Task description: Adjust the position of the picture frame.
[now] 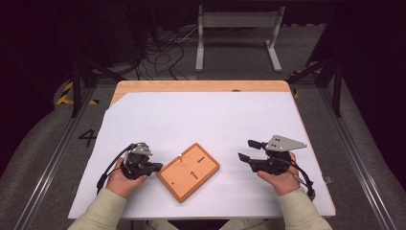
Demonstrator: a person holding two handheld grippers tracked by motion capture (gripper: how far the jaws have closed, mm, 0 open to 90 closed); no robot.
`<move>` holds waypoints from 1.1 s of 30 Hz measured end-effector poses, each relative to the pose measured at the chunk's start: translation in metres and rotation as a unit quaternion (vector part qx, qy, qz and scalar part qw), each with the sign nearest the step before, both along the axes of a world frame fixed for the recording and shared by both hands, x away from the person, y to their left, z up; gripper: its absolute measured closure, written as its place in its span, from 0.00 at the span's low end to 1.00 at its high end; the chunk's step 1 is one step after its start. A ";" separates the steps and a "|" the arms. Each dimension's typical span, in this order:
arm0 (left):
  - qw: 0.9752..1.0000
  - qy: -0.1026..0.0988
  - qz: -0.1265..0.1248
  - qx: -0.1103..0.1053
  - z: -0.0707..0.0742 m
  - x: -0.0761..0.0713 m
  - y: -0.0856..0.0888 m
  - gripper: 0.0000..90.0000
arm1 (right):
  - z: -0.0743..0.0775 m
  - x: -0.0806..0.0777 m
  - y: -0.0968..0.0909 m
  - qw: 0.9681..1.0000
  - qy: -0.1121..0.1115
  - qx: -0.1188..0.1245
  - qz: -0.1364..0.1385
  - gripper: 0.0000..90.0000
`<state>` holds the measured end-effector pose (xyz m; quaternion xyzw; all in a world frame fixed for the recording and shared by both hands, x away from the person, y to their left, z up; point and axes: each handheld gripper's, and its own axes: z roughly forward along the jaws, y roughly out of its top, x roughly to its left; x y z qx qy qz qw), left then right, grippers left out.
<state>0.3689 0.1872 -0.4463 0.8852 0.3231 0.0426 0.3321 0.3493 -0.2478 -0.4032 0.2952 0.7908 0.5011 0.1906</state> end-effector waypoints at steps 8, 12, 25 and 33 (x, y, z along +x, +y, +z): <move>0.999 0.020 -0.043 0.018 0.008 -0.024 0.009 1.00 | 0.001 0.003 0.005 1.000 -0.001 0.002 0.008 0.43; 0.994 0.051 -0.090 0.038 0.004 -0.030 -0.003 1.00 | 0.001 0.002 0.005 1.000 0.001 0.002 0.008 0.43; 0.990 0.062 -0.120 0.032 -0.001 -0.026 -0.030 1.00 | 0.001 0.000 -0.001 1.000 0.002 0.006 -0.003 0.43; 0.992 0.047 -0.111 0.023 -0.002 -0.013 -0.058 1.00 | 0.000 -0.003 -0.007 1.000 0.006 0.004 -0.014 0.43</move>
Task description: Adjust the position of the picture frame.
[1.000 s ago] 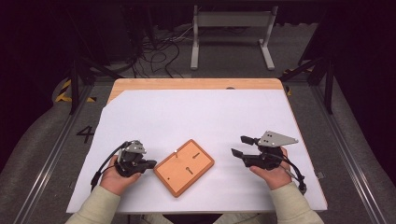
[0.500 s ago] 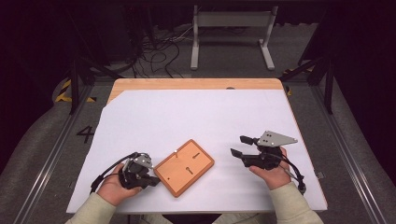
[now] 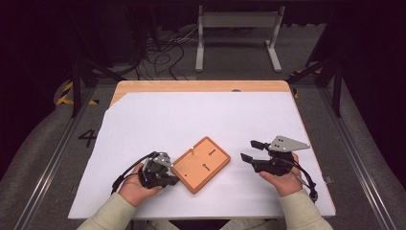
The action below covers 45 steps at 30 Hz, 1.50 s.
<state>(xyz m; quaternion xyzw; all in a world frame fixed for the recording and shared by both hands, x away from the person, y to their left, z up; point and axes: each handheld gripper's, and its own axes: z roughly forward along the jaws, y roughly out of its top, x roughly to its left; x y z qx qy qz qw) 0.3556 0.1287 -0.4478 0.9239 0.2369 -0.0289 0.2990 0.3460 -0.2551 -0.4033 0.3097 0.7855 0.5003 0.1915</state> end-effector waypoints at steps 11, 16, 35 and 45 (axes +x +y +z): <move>0.992 -0.055 0.091 -0.063 0.014 0.015 0.025 1.00 | 0.000 -0.004 -0.010 1.000 0.001 0.004 -0.014 0.43; 0.983 -0.081 0.159 -0.049 0.009 0.029 0.027 1.00 | -0.001 -0.005 -0.009 1.000 0.004 0.001 -0.013 0.43; 0.998 -0.033 0.046 -0.014 -0.002 0.011 0.002 1.00 | 0.002 -0.009 -0.013 1.000 0.009 0.001 -0.017 0.51; 0.999 -0.026 -0.038 -0.010 -0.002 -0.012 -0.029 1.00 | 0.001 -0.009 -0.014 1.000 0.012 -0.001 -0.021 0.53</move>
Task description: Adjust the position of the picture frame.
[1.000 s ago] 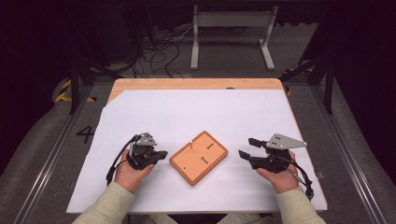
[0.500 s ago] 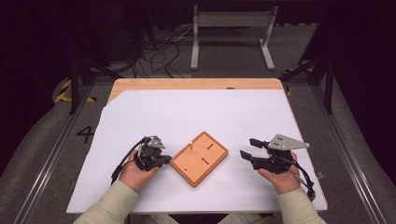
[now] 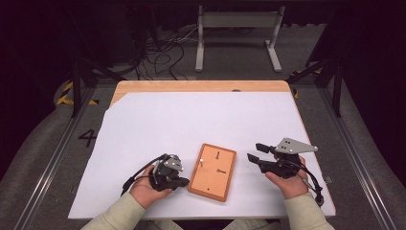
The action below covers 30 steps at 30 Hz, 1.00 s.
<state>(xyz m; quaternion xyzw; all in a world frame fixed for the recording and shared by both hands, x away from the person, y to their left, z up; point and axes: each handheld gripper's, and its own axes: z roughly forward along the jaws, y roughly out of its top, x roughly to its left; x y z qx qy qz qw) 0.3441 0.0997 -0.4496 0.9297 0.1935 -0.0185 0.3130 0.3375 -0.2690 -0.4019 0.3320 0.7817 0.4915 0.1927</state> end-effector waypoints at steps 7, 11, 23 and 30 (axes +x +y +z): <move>1.000 -0.004 -0.028 0.000 0.000 -0.008 -0.018 1.00 | 0.000 0.000 -0.001 1.000 0.012 0.003 0.004 0.57; 0.999 -0.001 -0.048 -0.009 -0.002 -0.011 -0.029 1.00 | 0.000 0.000 -0.002 1.000 0.024 -0.006 -0.003 0.61; 0.997 -0.007 -0.076 -0.020 -0.003 -0.020 -0.062 1.00 | 0.003 -0.002 0.002 0.999 0.042 -0.023 0.005 0.63; 0.996 -0.017 -0.083 -0.017 -0.002 -0.021 -0.075 1.00 | 0.002 -0.001 0.003 0.998 0.052 -0.038 -0.002 0.67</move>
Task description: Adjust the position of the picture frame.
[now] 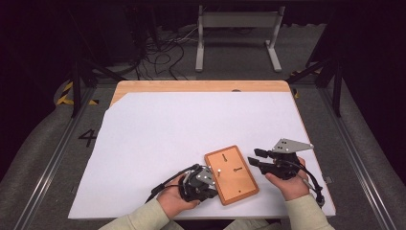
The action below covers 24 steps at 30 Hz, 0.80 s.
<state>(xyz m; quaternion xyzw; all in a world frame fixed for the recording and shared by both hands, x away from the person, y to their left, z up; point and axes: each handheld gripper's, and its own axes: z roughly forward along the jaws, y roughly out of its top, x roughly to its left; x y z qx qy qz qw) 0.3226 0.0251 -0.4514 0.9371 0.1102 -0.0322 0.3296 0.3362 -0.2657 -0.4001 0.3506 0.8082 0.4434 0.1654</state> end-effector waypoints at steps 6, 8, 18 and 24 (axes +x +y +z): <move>1.000 -0.006 0.029 -0.002 0.006 0.007 0.021 0.97 | -0.003 0.006 0.000 0.999 0.026 -0.016 -0.019 0.99; 0.999 -0.007 0.049 -0.011 0.010 0.012 0.033 0.98 | -0.004 0.011 0.001 0.999 0.039 -0.021 -0.030 1.00; 0.984 -0.015 0.160 -0.070 0.020 0.031 0.096 0.95 | -0.024 0.059 0.025 0.988 0.107 -0.089 -0.063 1.00; 0.981 -0.008 0.179 -0.074 0.018 0.032 0.111 0.95 | -0.032 0.074 0.042 0.983 0.127 -0.120 -0.060 1.00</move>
